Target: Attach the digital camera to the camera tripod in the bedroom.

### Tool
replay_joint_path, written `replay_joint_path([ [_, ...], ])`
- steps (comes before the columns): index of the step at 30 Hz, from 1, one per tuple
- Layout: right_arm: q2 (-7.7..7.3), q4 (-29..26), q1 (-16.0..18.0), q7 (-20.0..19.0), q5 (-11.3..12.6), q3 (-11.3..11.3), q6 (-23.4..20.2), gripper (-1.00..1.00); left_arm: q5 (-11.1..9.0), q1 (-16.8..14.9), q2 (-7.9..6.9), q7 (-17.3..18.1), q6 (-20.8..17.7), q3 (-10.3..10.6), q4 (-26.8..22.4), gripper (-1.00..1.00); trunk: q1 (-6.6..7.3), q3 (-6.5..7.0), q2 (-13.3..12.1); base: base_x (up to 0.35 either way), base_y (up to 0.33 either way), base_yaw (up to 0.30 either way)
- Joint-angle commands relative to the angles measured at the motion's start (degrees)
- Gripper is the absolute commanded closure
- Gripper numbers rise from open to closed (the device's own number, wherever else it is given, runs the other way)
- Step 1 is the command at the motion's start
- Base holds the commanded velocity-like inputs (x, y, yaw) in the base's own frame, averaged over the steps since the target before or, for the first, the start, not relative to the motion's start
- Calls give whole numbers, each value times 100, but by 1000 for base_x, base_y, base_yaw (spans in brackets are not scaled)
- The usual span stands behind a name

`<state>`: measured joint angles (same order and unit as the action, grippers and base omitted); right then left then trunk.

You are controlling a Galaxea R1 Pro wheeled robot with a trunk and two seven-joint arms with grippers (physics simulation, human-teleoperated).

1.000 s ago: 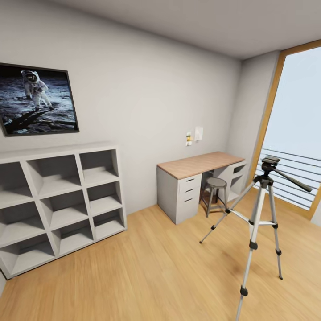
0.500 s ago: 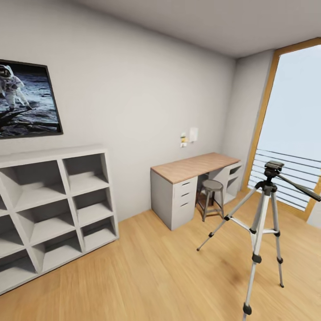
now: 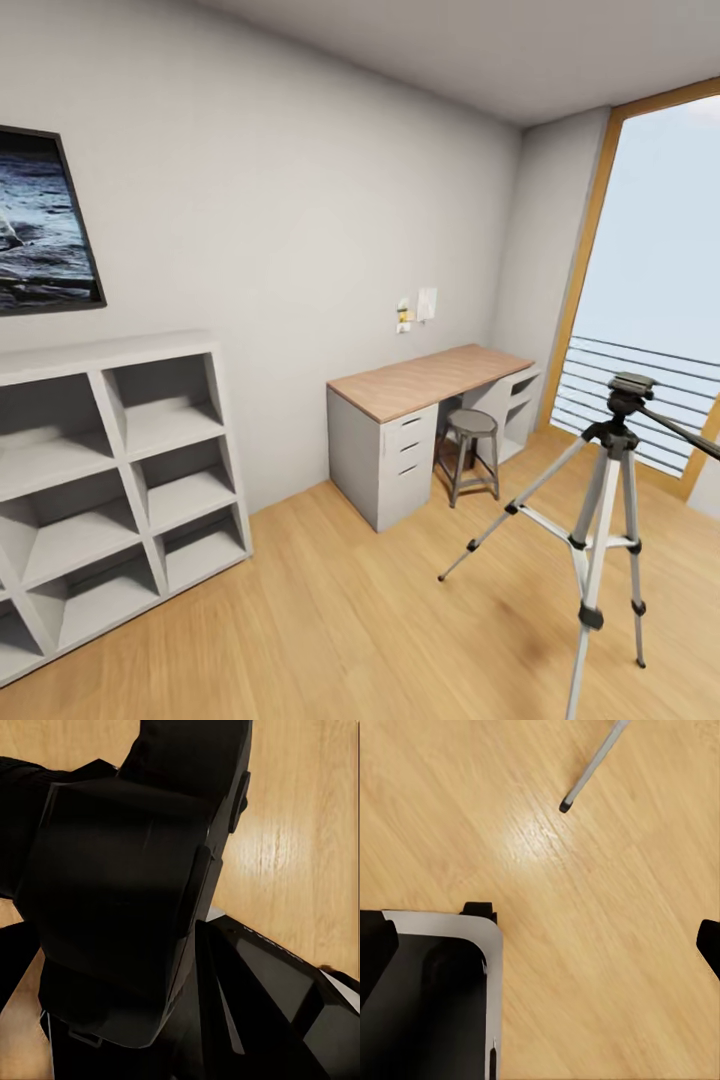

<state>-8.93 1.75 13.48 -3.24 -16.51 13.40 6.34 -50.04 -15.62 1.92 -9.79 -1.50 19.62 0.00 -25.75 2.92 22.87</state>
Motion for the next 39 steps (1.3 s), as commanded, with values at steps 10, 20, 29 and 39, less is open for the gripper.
replay_joint_path([
  [10, -4, 19, 6, -15, -45, 49, 4, -100, -39, -2, 1, -23, -17, 51, 0, 100, -4, -2, 4, 32, 0, -148],
  [20, -4, 19, 6, -12, -45, 49, 4, -100, -37, -2, 5, -23, -13, 51, 0, 100, -4, -2, 4, 2, 0, -279],
  [29, -4, 19, 6, -15, -45, 49, 7, -100, -33, -2, 26, -23, -10, 51, 0, 100, -4, -2, 4, 63, 0, -289],
  [39, -4, 19, 6, -12, -45, 49, 7, -100, -32, -2, 27, -23, -10, 51, 0, 100, -4, -2, 4, 288, 0, -289],
])
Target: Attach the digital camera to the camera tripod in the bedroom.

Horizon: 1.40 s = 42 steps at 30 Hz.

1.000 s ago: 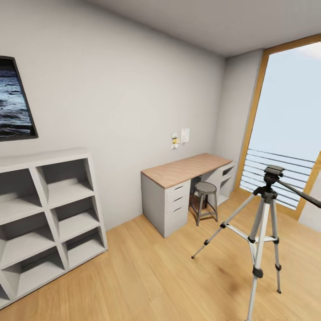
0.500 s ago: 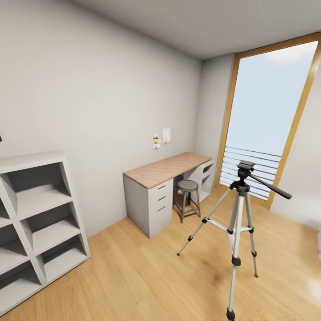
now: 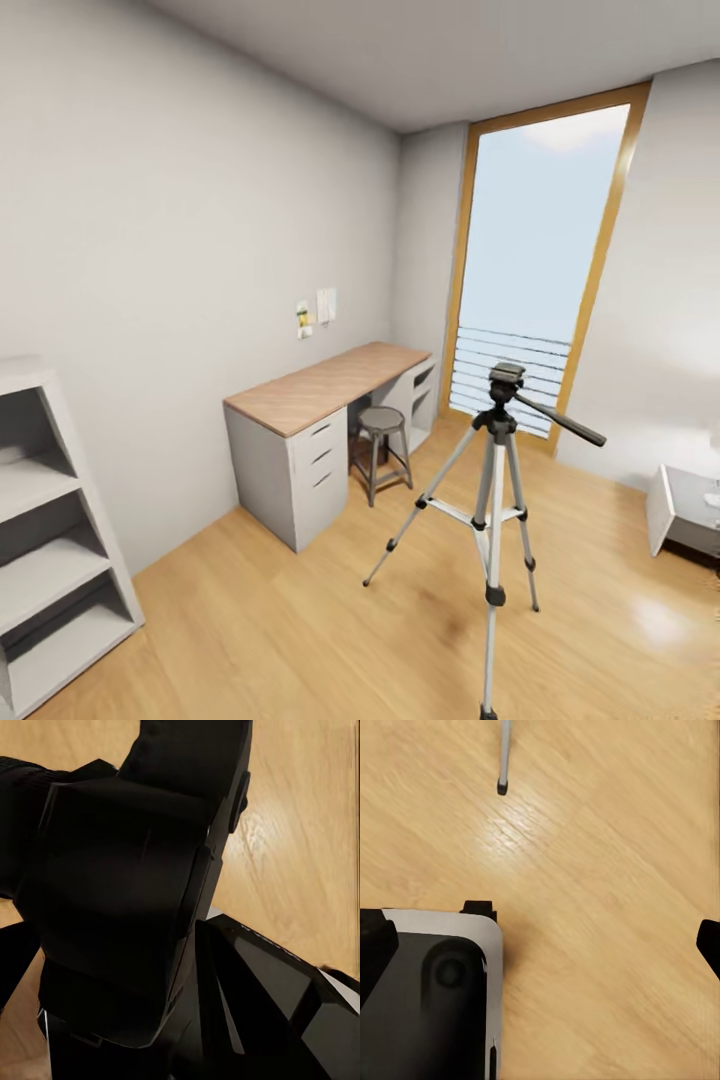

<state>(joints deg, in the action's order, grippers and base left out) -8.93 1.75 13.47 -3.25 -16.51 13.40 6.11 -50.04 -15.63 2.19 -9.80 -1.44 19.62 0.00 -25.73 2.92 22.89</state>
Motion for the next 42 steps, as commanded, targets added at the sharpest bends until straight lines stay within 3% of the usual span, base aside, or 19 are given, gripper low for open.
replay_joint_path([
  [1, -3, 19, 6, -13, -46, 49, 31, -100, -33, -2, 1, -22, -15, 51, 0, 100, -5, -2, 3, 316, 0, -289],
  [15, -3, 19, 6, -12, -46, 49, 31, -100, -33, -2, 1, -22, -14, 51, 0, 100, -5, -2, 3, 299, 79, -289],
  [42, -3, 19, 6, -13, -46, 49, 31, -100, -33, -2, -7, -22, -14, 48, 0, 100, -5, -2, 3, 56, 50, -289],
])
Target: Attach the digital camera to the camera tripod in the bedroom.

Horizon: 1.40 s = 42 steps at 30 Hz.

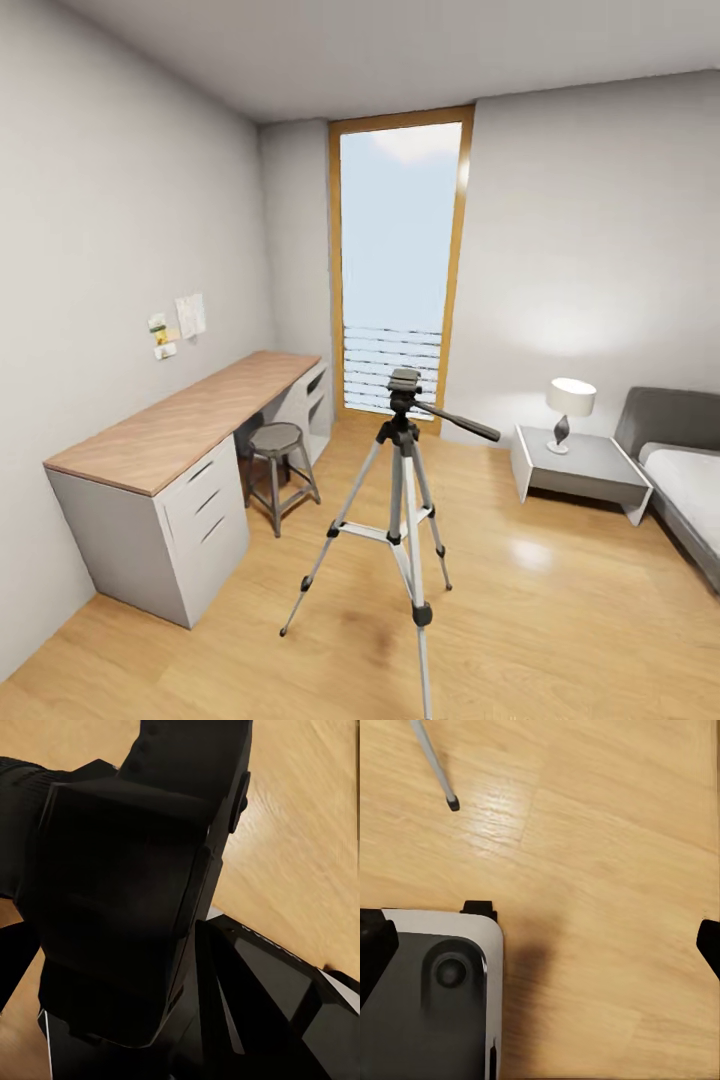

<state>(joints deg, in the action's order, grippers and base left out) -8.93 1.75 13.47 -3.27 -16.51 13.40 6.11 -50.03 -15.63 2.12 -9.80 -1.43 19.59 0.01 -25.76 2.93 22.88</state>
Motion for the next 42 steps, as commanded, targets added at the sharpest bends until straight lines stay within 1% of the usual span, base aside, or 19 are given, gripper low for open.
replay_joint_path([
  [1, -3, 19, 6, -10, -46, 49, 31, -100, -33, -2, 0, -22, -15, 50, -1, 100, -2, -2, 4, 11, 11, -289],
  [15, -4, 19, 6, -11, -46, 49, 39, -100, -41, -2, -1, -22, -19, 46, -1, 100, -2, -2, 4, 9, 7, -288],
  [25, -3, 19, 6, -8, -46, 49, 44, -100, -35, -2, -1, 28, -16, 49, -1, 100, -2, -2, 4, 210, 171, -269],
  [32, -10, 19, 6, -13, -46, 47, 39, -100, -41, -2, -8, 98, -20, 45, -1, 100, -2, -2, 4, 205, 177, -67],
  [42, -12, 19, 6, -14, -67, 41, 36, -100, -41, -2, -15, 109, -23, 45, -1, 100, -2, -2, 4, 37, 32, -9],
])
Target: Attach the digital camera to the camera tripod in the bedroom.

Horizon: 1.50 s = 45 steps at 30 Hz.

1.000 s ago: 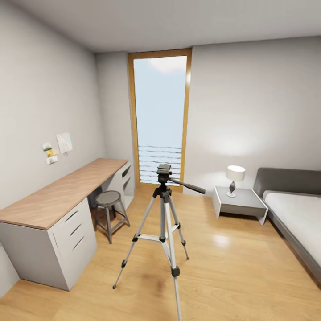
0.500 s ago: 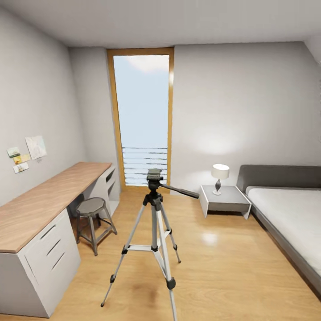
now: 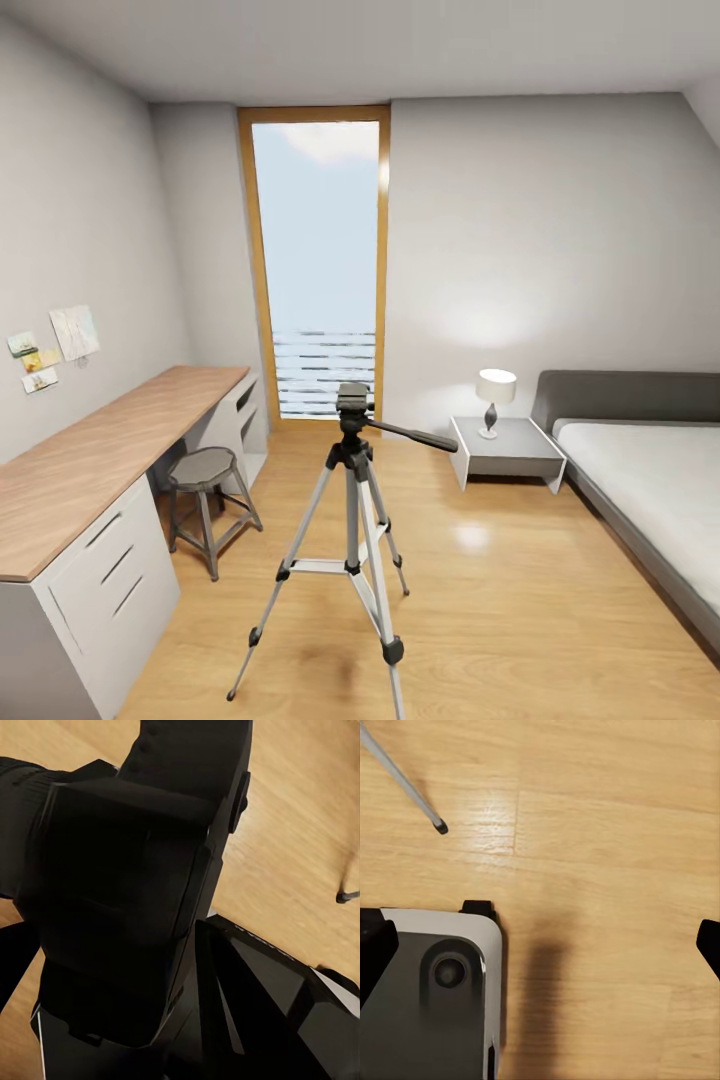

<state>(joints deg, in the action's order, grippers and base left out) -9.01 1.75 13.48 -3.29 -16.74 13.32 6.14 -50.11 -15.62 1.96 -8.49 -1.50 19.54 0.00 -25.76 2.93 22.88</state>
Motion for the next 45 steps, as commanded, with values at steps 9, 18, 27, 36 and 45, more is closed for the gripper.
replay_joint_path([
  [9, -4, 19, 6, -5, -45, 48, 44, -100, -34, -2, 2, -22, -17, 50, 0, 100, -2, -2, 4, 3, 2, -1],
  [18, -4, 19, 6, -5, -42, 50, 39, -100, -34, -2, -1, -22, -17, 51, 0, 100, -2, -2, 4, 0, 0, 0],
  [27, -4, 18, 6, -5, -41, 50, 44, -100, -34, -2, 4, -22, -17, 54, 0, 100, -2, -2, 4, 127, 101, 0],
  [36, -4, 17, 6, -5, -41, 51, 45, -100, -34, -2, 6, -22, -17, 54, 0, 100, -2, -2, 4, 247, 220, 0],
  [45, -4, 18, 6, -5, -36, 56, 43, -100, -34, -2, 6, -22, -17, 58, 0, 100, -2, -2, 4, 248, 217, 0],
])
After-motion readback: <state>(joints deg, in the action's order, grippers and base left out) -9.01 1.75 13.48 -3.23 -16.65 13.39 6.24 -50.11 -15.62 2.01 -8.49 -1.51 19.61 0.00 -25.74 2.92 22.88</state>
